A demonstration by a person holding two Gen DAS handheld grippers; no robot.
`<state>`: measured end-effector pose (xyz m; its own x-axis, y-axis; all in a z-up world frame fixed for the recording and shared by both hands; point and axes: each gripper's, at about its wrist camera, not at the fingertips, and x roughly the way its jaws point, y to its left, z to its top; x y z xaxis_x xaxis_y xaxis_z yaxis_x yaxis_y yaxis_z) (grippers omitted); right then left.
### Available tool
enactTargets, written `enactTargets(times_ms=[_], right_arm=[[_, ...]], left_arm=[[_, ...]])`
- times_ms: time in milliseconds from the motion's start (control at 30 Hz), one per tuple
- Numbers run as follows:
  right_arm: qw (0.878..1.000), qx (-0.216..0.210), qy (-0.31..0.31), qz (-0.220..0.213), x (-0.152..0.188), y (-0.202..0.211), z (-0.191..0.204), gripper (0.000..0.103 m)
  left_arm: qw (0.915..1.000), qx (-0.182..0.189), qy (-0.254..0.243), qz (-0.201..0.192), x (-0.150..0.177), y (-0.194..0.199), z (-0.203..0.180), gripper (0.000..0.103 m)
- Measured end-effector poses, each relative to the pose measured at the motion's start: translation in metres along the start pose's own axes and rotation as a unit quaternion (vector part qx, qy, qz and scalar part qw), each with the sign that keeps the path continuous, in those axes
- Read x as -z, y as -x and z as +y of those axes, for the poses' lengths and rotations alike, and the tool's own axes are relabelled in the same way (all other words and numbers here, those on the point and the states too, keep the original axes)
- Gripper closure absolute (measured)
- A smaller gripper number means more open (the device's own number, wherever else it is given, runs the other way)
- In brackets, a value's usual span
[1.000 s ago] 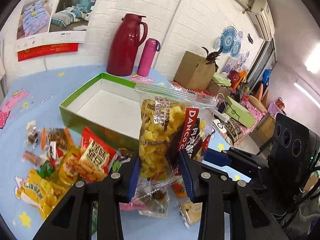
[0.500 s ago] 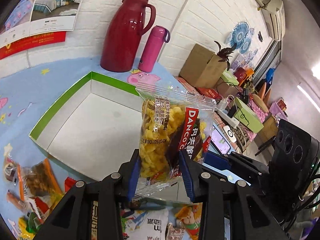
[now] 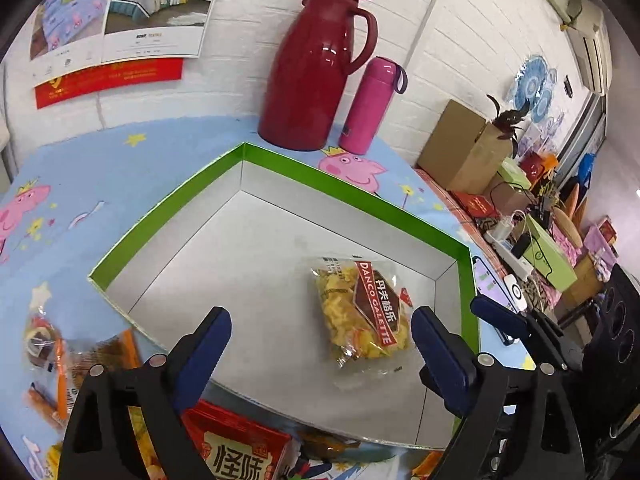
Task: Organize snacks
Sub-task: 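Carry the Danco Galette bag into the green box and open both tools, then grasp the cream cookie pack with the left tool while the right tool grasps the orange chips bag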
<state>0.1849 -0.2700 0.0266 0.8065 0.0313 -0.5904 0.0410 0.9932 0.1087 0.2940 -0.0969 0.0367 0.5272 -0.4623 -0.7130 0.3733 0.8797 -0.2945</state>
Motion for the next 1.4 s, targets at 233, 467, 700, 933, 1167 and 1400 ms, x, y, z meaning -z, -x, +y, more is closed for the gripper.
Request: enactTargets(times_ms=[233,467,700,933,1167,1400], right_arm=[[0.999,-0.022,-0.022,-0.019,0.000,0.044,0.007,0.005],[0.996,-0.019,0.011,-0.082,0.018,0.121,0.036,0.001],[0.995,-0.027,0.000,-0.101,0.065,0.171,0.041,0.001],[0.998,-0.018,-0.049,0.045,0.138,0.153,0.024,0.001],[0.993,-0.017,-0.071,0.093,0.167,0.127,0.019,0.026],[0.987,-0.107,-0.056,0.103,0.170,0.118,0.046,0.050]], left_arm=[[0.9989,0.011,0.003,-0.045,0.009,0.051,-0.005,0.010],[0.9923,0.050,0.000,-0.113,0.045,0.118,-0.022,0.010],[0.9879,-0.033,-0.090,-0.122,0.111,0.145,-0.053,0.010],[0.9992,0.022,-0.012,-0.030,0.176,0.126,-0.038,0.010],[0.9977,0.057,0.017,0.032,0.205,0.107,-0.036,0.010],[0.9975,0.056,-0.007,0.043,0.216,0.108,-0.044,0.010]])
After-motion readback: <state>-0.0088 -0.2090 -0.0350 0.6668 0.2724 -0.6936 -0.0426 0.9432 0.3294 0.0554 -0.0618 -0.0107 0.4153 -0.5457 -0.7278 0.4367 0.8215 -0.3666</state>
